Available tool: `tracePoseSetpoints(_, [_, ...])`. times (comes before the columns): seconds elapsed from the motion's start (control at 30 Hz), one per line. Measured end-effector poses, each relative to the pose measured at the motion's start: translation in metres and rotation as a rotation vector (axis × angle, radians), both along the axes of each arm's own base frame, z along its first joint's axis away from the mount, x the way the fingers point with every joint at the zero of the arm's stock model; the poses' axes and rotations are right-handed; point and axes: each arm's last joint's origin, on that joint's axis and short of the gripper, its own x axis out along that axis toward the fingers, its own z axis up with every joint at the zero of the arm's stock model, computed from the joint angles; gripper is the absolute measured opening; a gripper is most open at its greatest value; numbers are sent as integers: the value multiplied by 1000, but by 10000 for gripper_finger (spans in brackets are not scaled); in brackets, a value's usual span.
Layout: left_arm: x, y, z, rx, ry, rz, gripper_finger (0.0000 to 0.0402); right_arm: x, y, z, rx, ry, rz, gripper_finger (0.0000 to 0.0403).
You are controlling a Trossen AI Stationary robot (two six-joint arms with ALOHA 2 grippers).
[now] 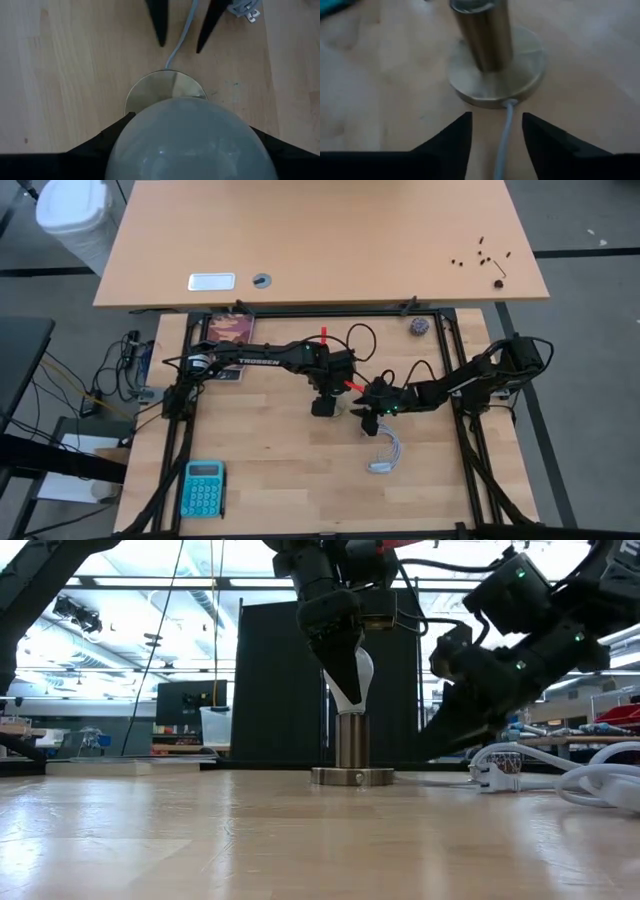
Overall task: Screw lightbulb
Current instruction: Insert the lightbulb into the desk lamp
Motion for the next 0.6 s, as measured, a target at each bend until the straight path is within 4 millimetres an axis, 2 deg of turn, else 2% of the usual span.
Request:
tracePoseSetpoints(0.17, [0, 0, 0, -1, 0, -1, 260, -3, -4, -3, -30, 20, -3, 201])
tracePoseSetpoints(0.6, [2, 0, 1, 2, -17, 2, 260, -11, -9, -9, -70, 24, -21, 172])
